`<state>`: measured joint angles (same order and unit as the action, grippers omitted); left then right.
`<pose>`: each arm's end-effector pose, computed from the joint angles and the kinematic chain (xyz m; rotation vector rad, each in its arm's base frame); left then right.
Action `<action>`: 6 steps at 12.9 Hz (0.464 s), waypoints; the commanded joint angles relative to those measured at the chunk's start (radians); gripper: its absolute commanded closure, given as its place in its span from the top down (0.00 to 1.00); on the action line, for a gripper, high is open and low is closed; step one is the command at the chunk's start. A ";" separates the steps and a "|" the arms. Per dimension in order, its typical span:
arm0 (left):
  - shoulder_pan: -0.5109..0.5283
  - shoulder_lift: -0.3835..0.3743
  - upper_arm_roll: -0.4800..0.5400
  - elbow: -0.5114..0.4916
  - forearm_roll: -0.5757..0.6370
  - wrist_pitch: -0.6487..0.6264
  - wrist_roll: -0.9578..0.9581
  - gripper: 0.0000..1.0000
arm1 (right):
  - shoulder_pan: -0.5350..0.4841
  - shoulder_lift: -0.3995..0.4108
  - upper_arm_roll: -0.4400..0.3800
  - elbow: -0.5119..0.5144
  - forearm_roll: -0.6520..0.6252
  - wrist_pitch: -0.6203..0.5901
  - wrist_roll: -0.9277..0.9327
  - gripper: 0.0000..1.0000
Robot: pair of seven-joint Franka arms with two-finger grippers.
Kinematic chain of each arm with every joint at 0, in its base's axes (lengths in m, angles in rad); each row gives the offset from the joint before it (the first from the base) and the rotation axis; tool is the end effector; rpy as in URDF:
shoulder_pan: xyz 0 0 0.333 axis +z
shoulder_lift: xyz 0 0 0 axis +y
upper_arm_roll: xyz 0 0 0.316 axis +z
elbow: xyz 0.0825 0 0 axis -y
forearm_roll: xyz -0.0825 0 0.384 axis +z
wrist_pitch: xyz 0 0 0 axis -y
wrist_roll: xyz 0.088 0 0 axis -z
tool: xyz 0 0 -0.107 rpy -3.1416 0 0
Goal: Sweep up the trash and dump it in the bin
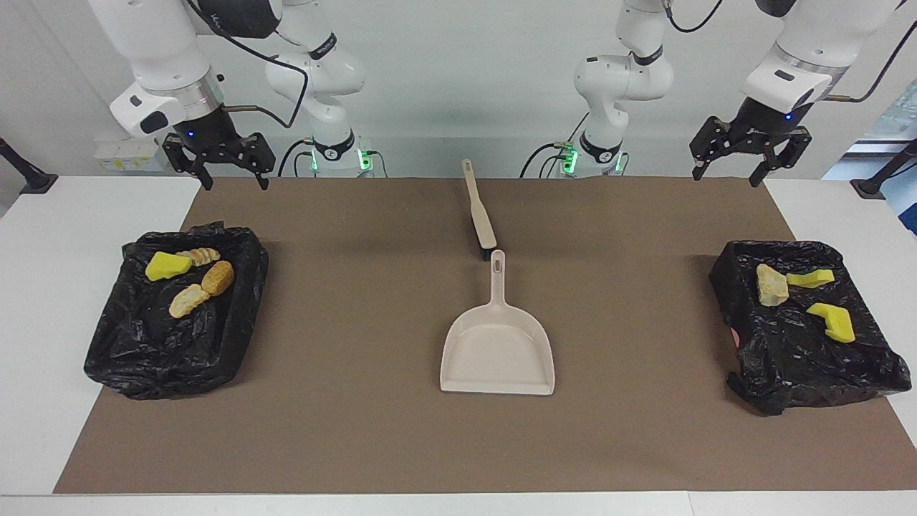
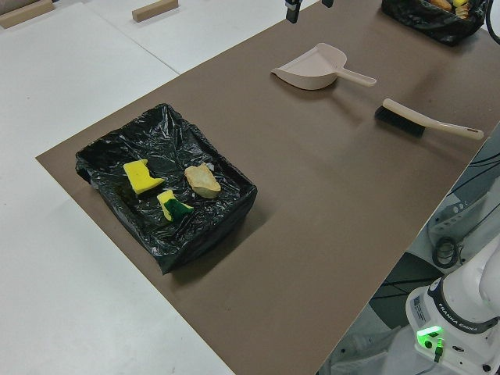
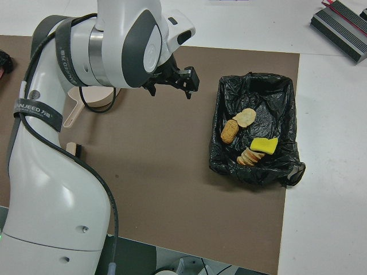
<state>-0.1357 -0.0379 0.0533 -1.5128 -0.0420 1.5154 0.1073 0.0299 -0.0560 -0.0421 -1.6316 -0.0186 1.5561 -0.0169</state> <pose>0.5349 -0.0482 0.6675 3.0832 -0.2983 0.0635 0.5349 -0.0092 0.6251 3.1255 0.0073 -0.0309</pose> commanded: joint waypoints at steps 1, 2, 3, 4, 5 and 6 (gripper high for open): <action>0.007 0.001 -0.003 -0.007 0.013 -0.033 0.011 1.00 | -0.005 -0.015 0.004 -0.010 -0.001 -0.014 0.008 1.00; 0.008 0.001 -0.003 -0.006 0.013 -0.050 0.011 1.00 | -0.005 -0.015 0.002 -0.010 0.000 -0.014 0.008 1.00; 0.008 0.000 -0.001 -0.006 0.025 -0.063 0.011 1.00 | -0.005 -0.015 0.001 -0.010 0.000 -0.014 0.008 1.00; 0.007 0.001 -0.001 -0.001 0.045 -0.063 0.014 1.00 | -0.005 -0.015 0.001 -0.010 0.000 -0.014 0.008 1.00; 0.005 -0.003 -0.001 -0.006 0.047 -0.064 0.015 1.00 | -0.005 -0.015 -0.001 -0.010 0.000 -0.014 0.008 1.00; 0.007 -0.005 -0.001 -0.010 0.047 -0.064 0.020 1.00 | -0.005 -0.015 0.001 -0.010 0.000 -0.014 0.008 1.00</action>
<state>-0.1357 -0.0337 0.0547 -1.5150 -0.0136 1.4679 0.1088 0.0299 -0.0560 -0.0445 -1.6316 -0.0186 1.5560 -0.0169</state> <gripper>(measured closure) 0.000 0.000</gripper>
